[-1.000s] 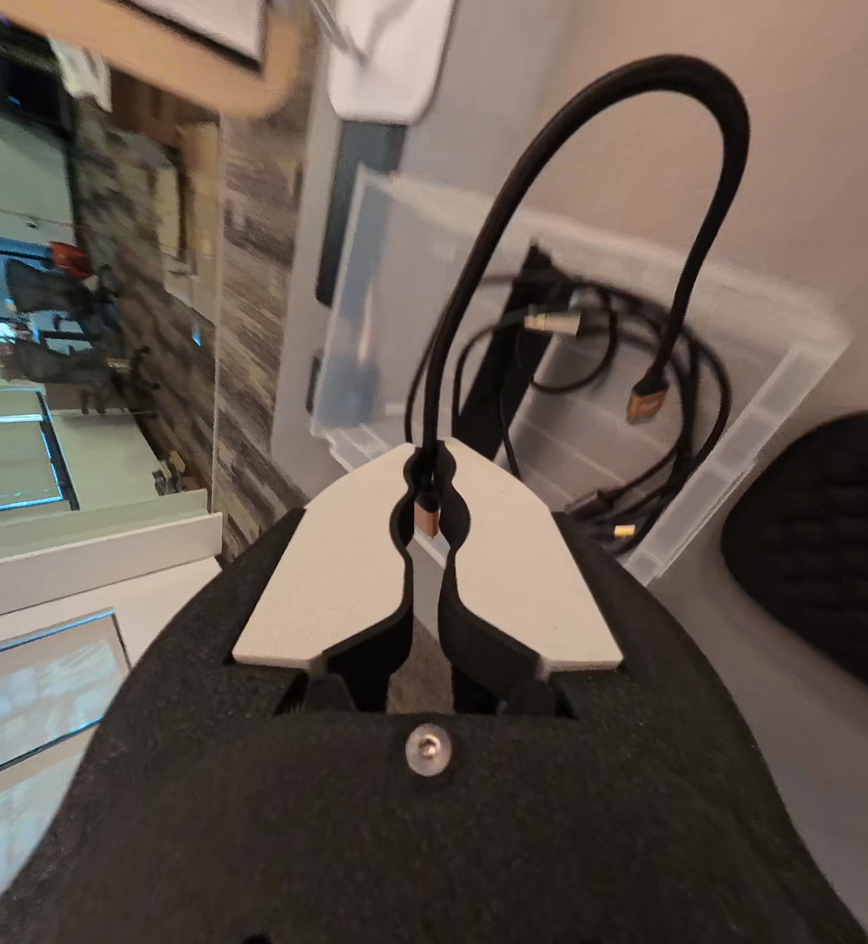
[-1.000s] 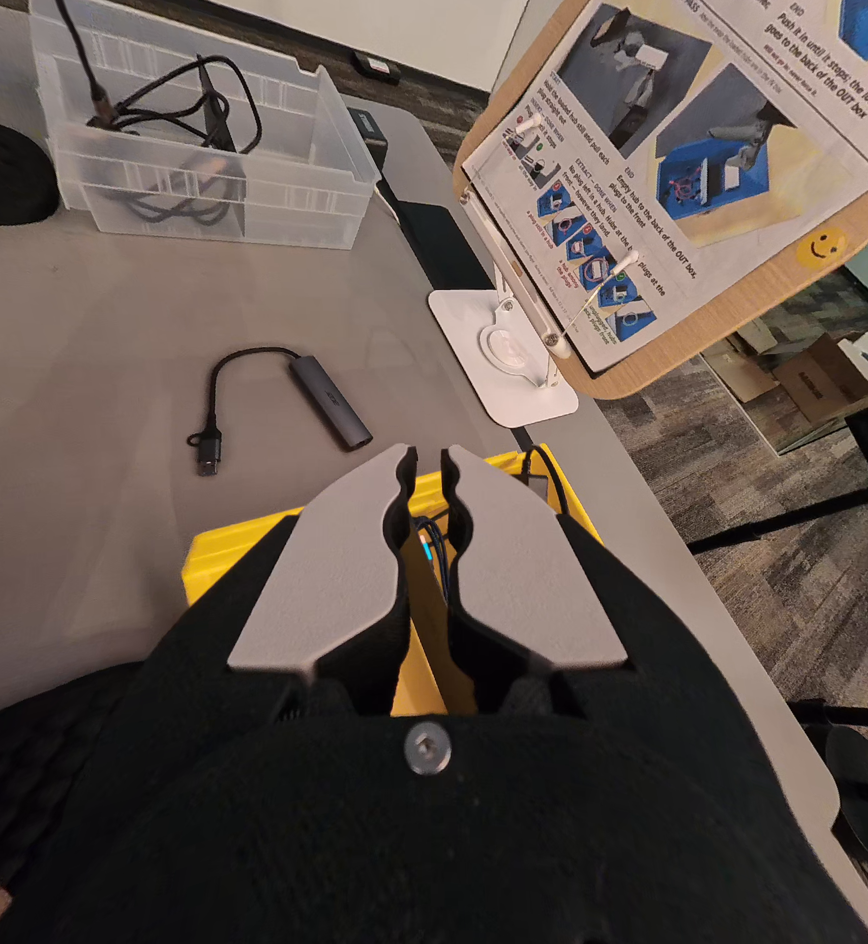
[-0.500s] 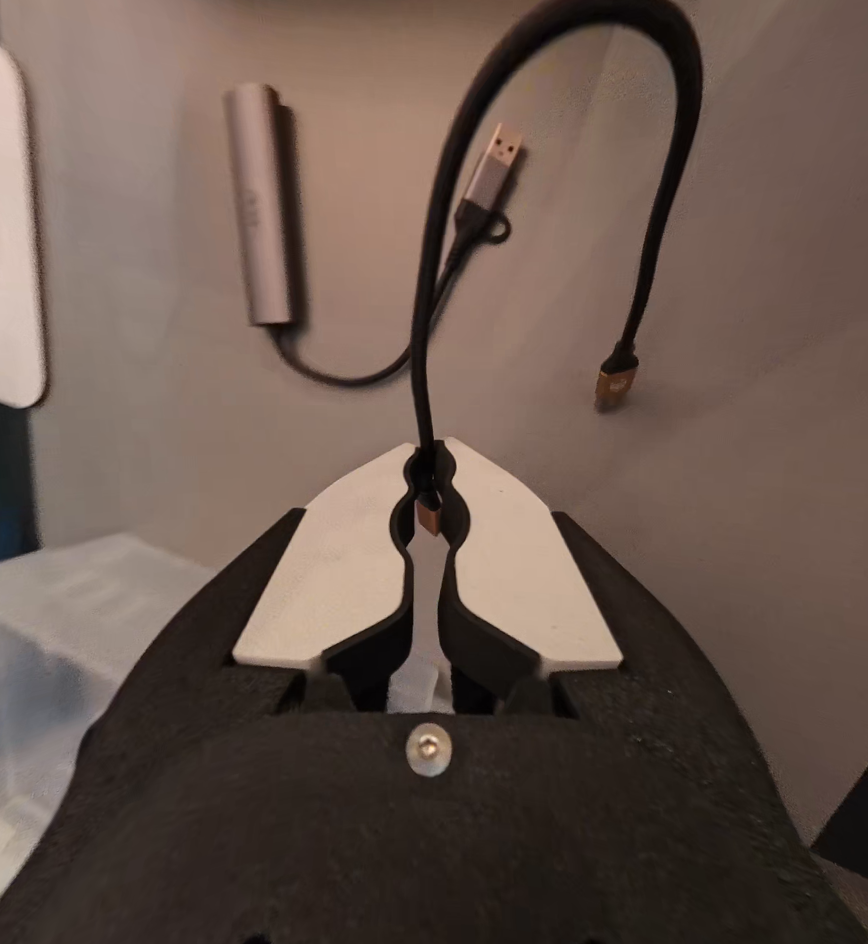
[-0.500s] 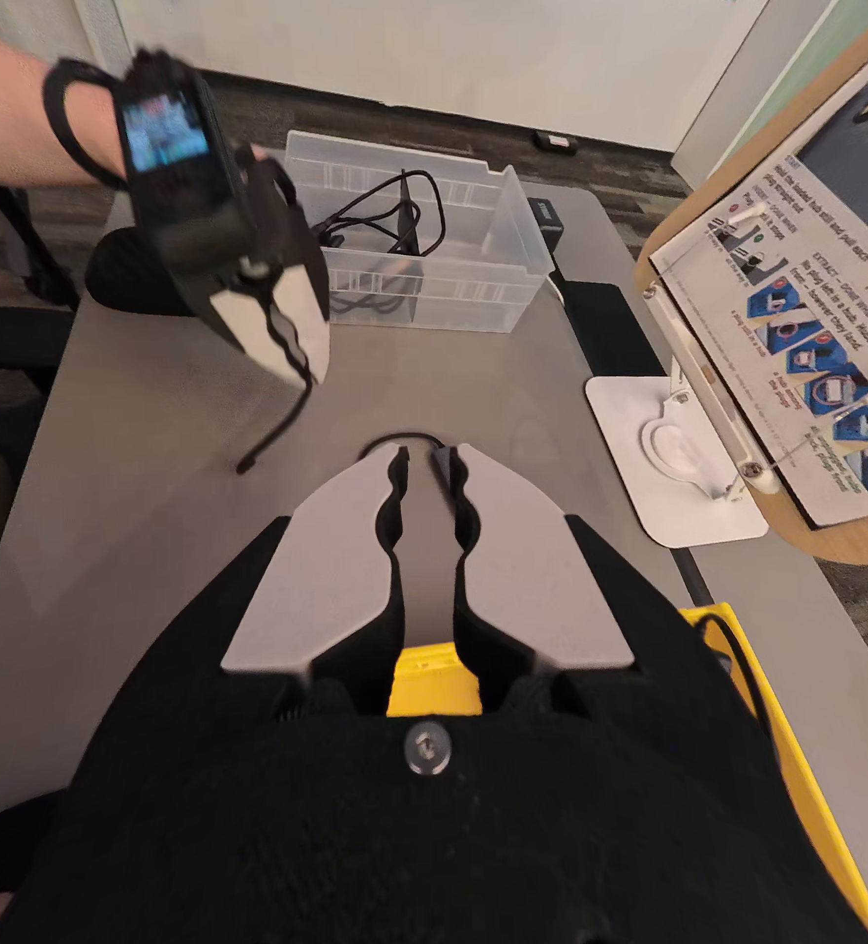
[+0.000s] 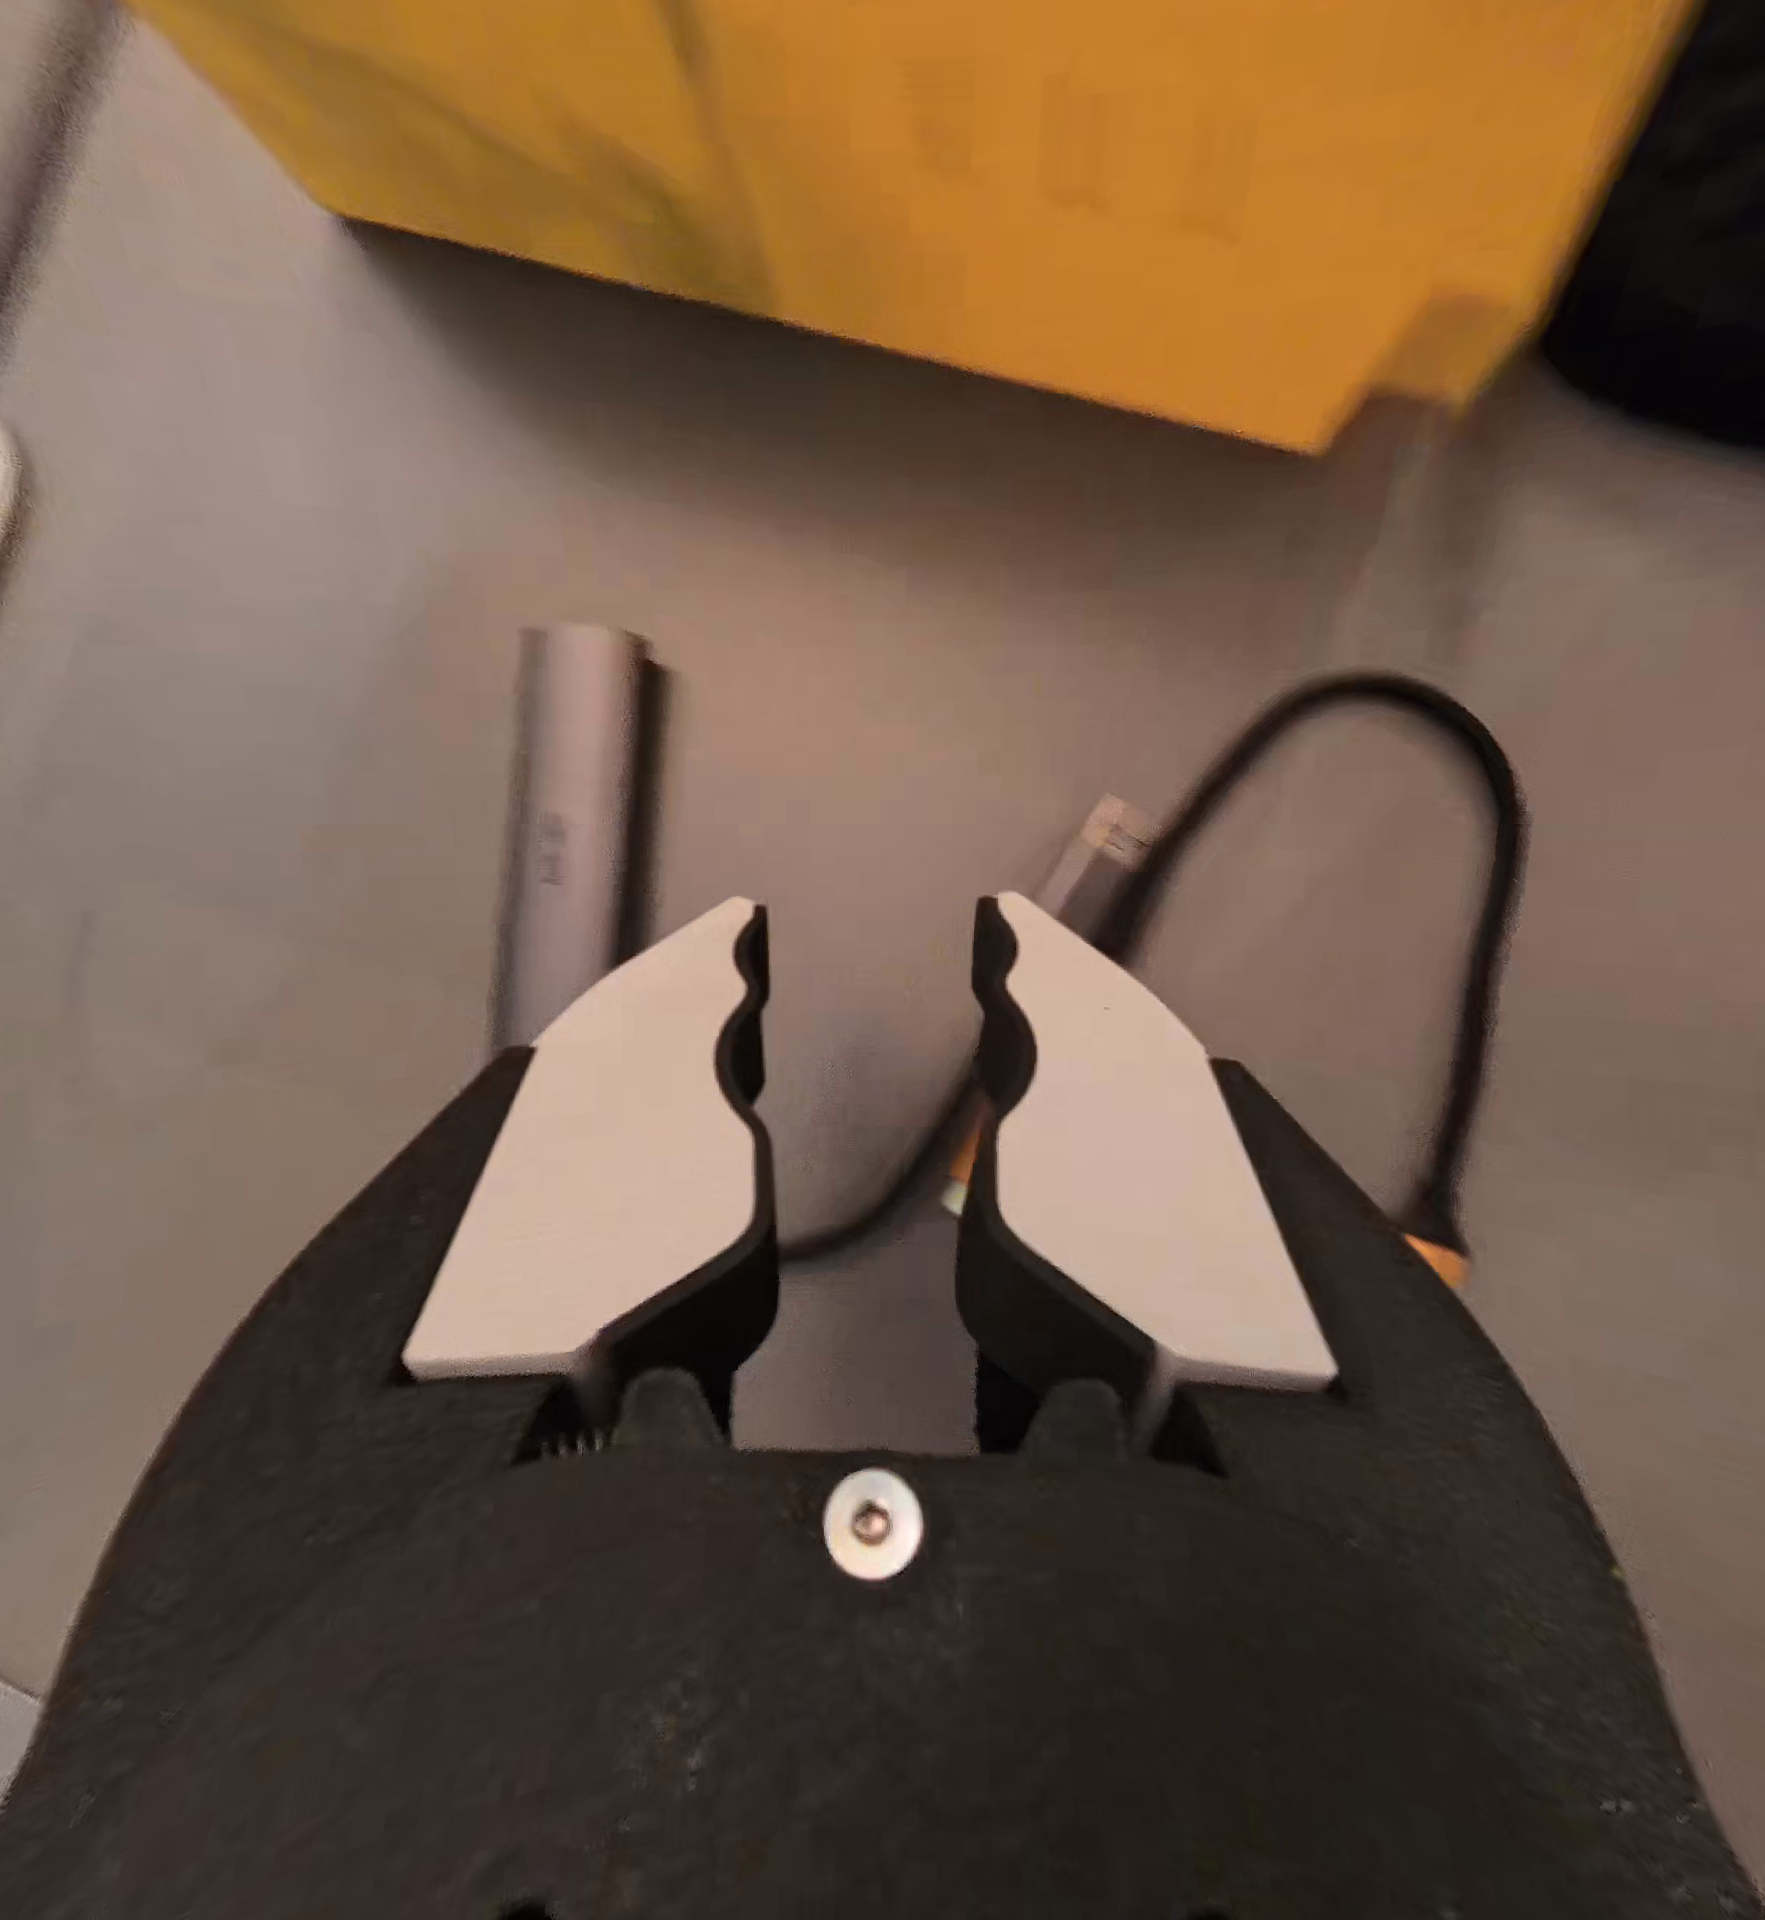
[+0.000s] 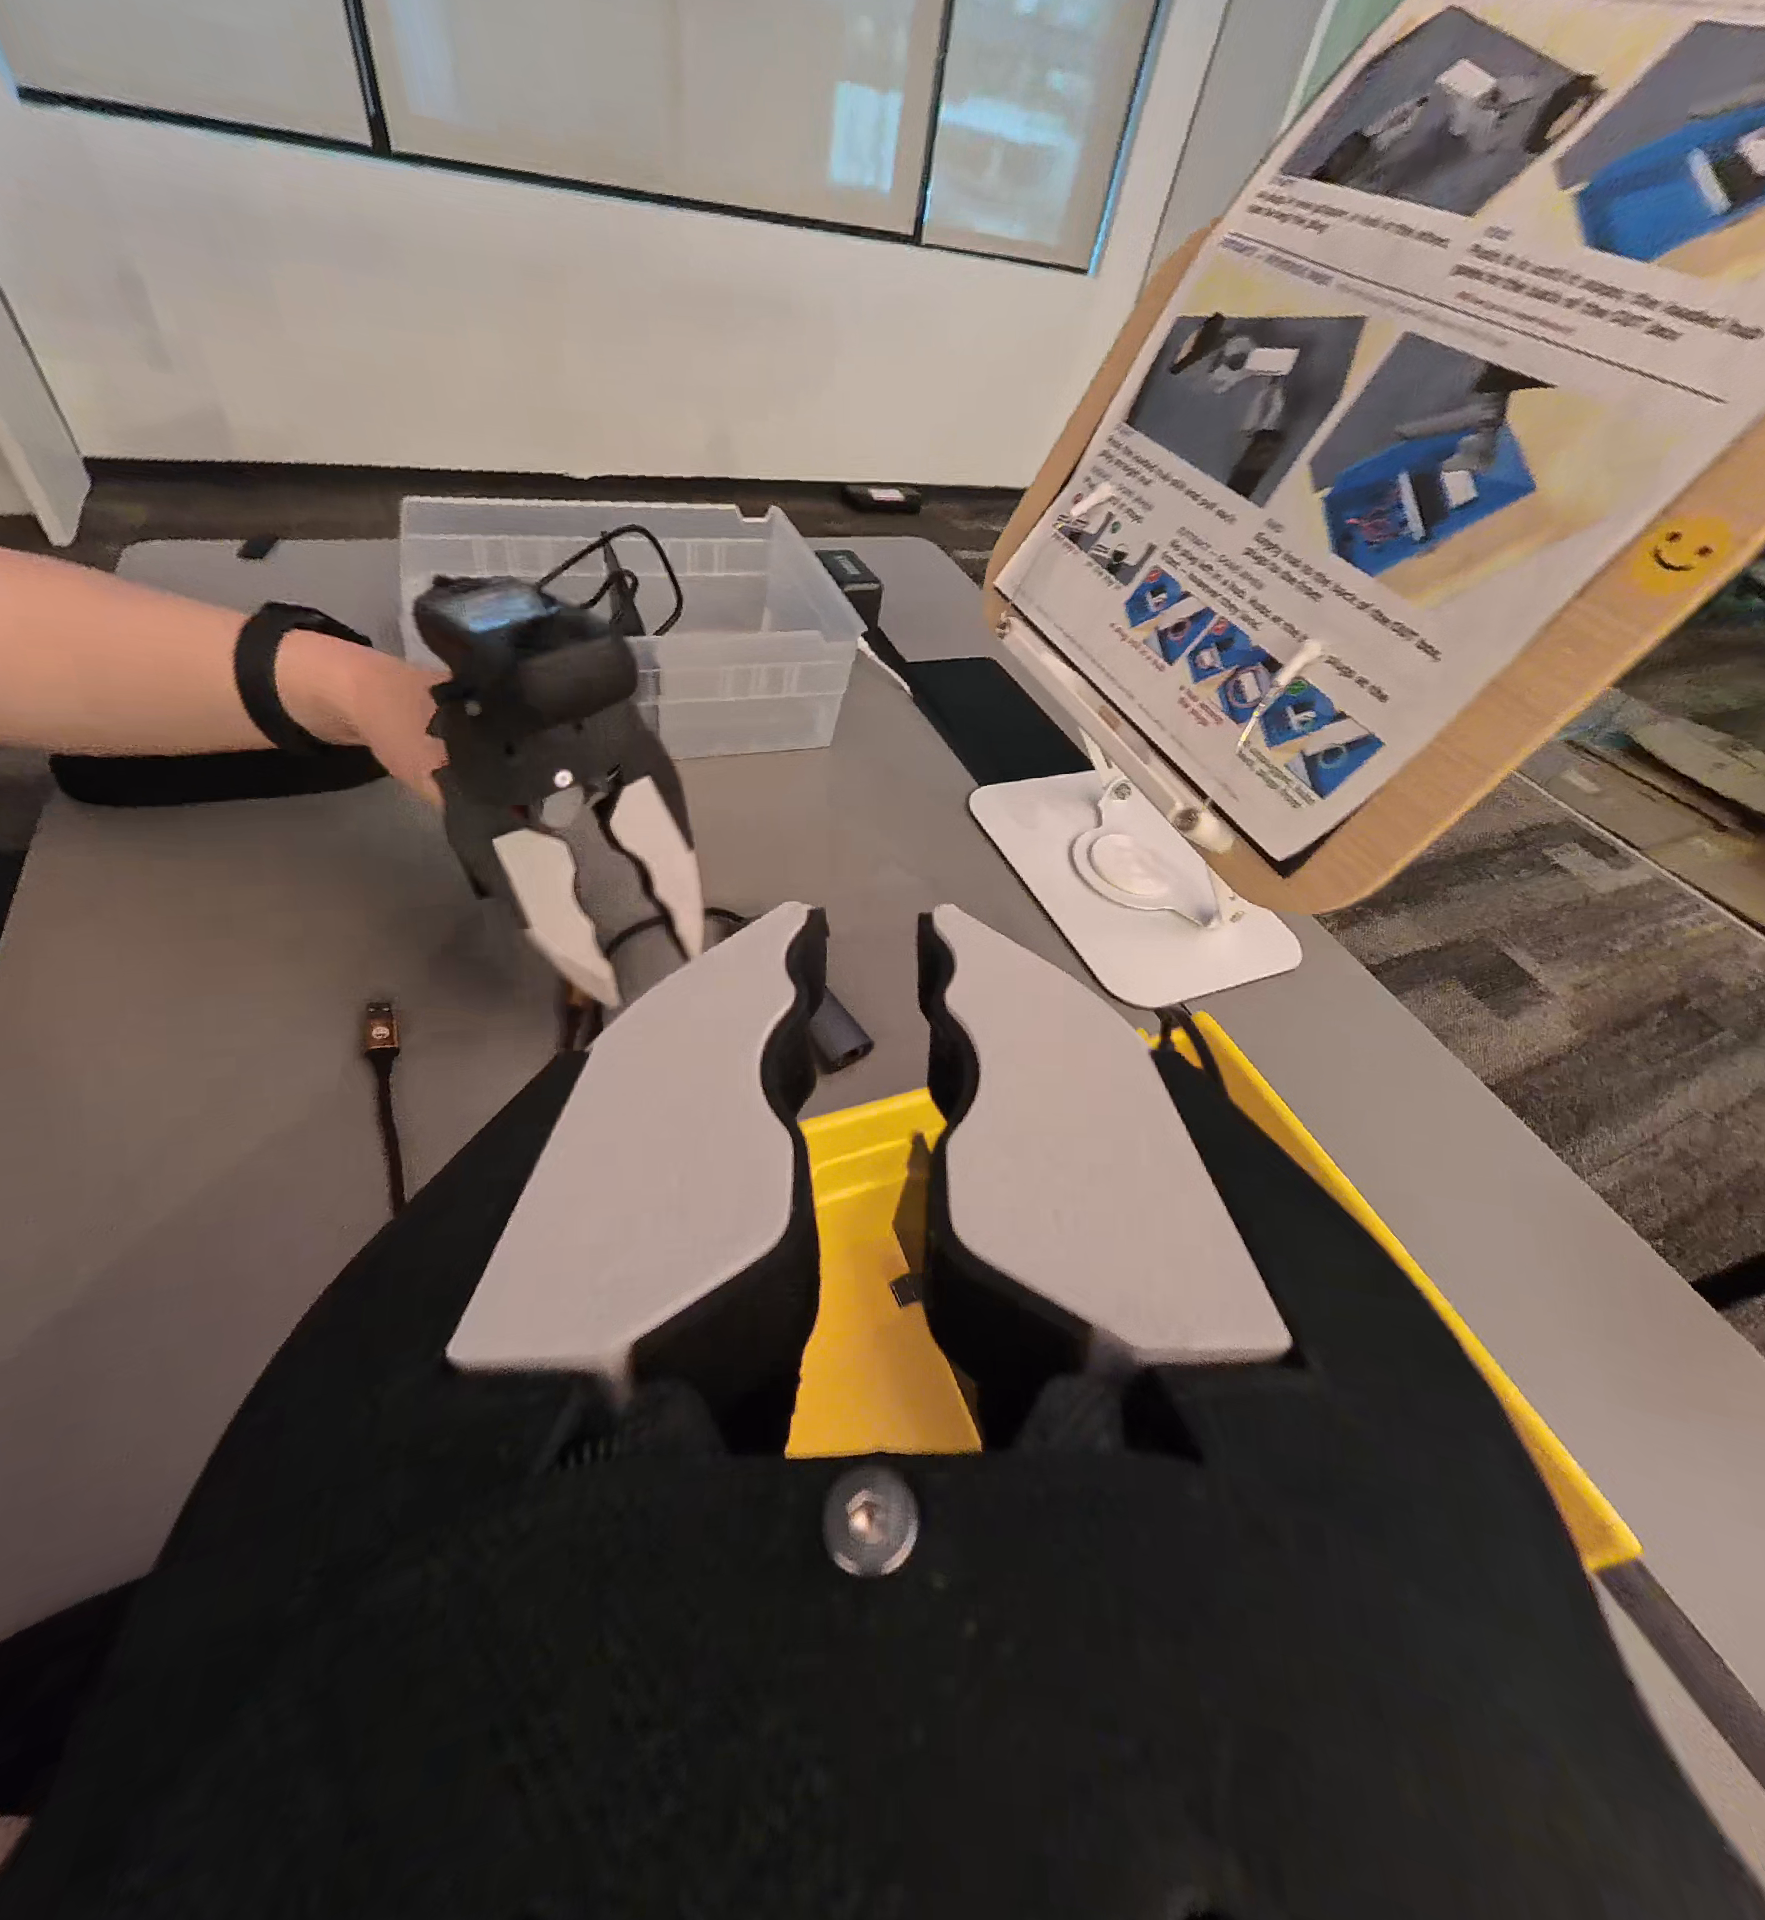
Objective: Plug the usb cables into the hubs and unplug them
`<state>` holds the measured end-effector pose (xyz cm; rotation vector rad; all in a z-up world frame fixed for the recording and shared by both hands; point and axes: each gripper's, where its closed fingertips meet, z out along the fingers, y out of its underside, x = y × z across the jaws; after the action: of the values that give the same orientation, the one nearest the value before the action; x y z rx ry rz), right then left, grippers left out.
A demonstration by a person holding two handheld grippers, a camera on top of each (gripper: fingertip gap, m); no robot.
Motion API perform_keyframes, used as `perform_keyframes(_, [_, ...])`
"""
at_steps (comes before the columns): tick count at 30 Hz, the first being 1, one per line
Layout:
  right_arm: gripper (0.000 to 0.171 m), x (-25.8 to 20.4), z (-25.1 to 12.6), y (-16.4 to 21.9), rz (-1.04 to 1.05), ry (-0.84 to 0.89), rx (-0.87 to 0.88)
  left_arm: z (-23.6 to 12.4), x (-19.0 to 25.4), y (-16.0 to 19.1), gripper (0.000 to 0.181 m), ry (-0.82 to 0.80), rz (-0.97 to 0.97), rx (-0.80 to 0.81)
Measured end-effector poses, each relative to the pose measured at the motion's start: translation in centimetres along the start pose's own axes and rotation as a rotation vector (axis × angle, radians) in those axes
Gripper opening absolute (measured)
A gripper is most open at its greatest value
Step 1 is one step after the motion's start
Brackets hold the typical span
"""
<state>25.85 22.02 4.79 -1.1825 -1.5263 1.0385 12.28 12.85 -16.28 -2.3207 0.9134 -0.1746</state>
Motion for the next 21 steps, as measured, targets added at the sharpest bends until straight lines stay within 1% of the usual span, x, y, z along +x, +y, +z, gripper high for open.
perform_keyframes(1, [0.018, 0.2, -0.1, 0.1, 0.006, 0.008, -0.002, 0.1, -1.6, -0.4, 0.038, -0.034, -0.027, 0.039])
perform_keyframes(2, [0.018, 0.3, -0.1, 0.2, 0.006, 0.011, -0.006, 0.3, -3.5, -0.2, 0.039, -0.086, -0.049, 0.043])
perform_keyframes(3, [0.018, 0.3, 0.1, 0.3, 0.002, 0.008, -0.009, 0.8, -5.2, 0.4, 0.040, -0.132, -0.063, 0.011])
perform_keyframes(4, [0.018, 0.2, 0.3, 0.3, -0.003, 0.002, -0.012, 1.5, -6.0, 1.2, 0.041, -0.133, -0.079, -0.032])
perform_keyframes(6, [0.018, -0.2, 0.7, 0.3, -0.011, -0.015, -0.018, 2.7, -6.9, 2.4, 0.043, -0.127, -0.123, -0.099])
perform_keyframes(10, [0.019, -1.2, 1.8, 0.2, -0.038, -0.066, -0.027, 3.4, -7.9, 3.4, 0.043, -0.188, -0.051, -0.157])
perform_keyframes(11, [0.019, -1.4, 2.1, 0.1, -0.042, -0.076, -0.028, 3.6, -7.5, 3.2, 0.039, -0.163, -0.055, -0.139])
perform_keyframes(12, [0.019, -1.5, 2.3, 0.1, -0.042, -0.086, -0.029, 3.7, -7.2, 3.2, 0.032, -0.137, -0.064, -0.141])
perform_keyframes(14, [0.018, -1.7, 2.9, 0.2, -0.041, -0.100, -0.038, 3.7, -7.2, 3.1, 0.031, -0.138, -0.056, -0.142])
perform_keyframes(16, [0.018, -1.9, 3.6, 0.5, -0.038, -0.112, -0.060, 3.5, -7.6, 3.0, 0.030, -0.173, -0.033, -0.132])
perform_keyframes(18, [0.019, -2.2, 4.6, 1.0, -0.042, -0.132, -0.091, 2.4, -7.9, 2.4, 0.030, -0.217, -0.020, -0.089])
perform_keyframes(21, [0.019, -2.8, 6.9, 1.8, -0.019, -0.175, -0.137, -1.1, -7.9, 0.0, 0.030, -0.294, -0.008, 0.047])
